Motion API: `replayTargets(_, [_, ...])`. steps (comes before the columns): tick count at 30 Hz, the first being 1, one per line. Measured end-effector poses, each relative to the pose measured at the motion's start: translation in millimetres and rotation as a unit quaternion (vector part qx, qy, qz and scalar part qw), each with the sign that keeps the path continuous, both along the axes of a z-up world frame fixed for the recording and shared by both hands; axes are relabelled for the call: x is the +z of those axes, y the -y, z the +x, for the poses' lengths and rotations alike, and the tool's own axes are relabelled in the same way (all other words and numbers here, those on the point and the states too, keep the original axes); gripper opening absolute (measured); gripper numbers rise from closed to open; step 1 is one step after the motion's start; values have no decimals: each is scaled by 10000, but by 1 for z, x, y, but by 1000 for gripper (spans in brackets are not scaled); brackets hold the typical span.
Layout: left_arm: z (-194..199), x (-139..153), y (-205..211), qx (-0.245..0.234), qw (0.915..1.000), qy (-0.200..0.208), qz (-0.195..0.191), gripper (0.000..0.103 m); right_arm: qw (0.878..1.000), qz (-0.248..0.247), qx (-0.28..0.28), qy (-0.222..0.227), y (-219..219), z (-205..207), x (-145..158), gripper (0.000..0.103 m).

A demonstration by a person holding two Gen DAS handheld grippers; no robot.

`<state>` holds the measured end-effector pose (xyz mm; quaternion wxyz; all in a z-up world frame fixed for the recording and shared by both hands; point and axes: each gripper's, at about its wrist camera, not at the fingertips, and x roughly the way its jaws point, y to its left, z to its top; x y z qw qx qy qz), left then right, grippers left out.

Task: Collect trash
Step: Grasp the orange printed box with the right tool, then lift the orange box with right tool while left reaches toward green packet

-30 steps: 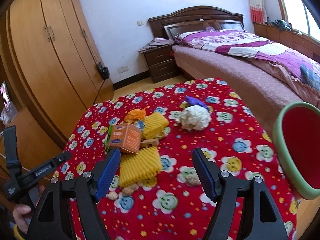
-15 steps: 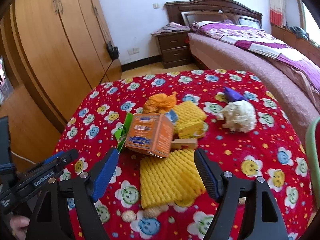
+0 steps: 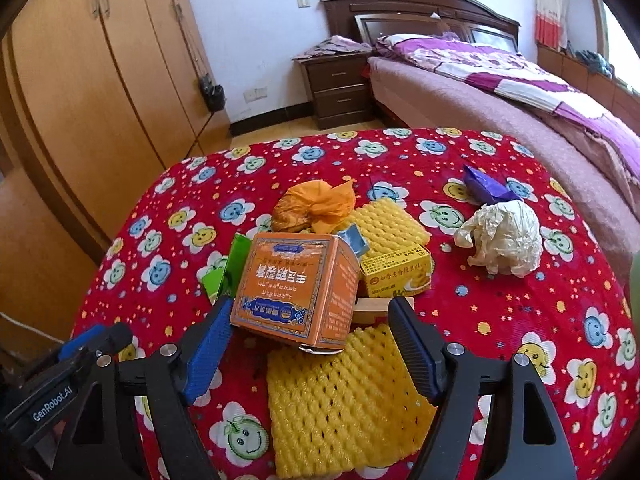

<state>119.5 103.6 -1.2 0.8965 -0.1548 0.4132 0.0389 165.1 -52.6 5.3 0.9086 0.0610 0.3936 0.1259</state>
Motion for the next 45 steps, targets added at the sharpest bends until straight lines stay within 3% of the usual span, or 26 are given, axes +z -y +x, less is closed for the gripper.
replayTargets(1, [0,1,1,-19,10000,2,-1,46,10000,21,17,2,1,-1,0,59])
replayTargets(4, [0,3,7,-135,9999,33,18,46,10000,32,20,61,6,-4,3,48])
replayTargets(18, [21,14,52,-1014,9942,-137,-338,50,9972,461,-201,550,66,-55,32,47])
replayTargets(28, [58,4,99,-1544,9876,-232,138,52,9951,645,-473,586,105,-75,30,48])
replayTargets(38, [81,-6,104,-1486,9885,-266,45,53,9936,814,-577,525,125,-78,22,48])
replayTargets(42, [85,-7,107,-1658,9858,-258,63,65,9931,886,-596,478,128,-78,19,48])
replayTargets(45, [86,-7,116,-1786,9827,-356,341,69,9928,917,-611,474,130,-79,19,48])
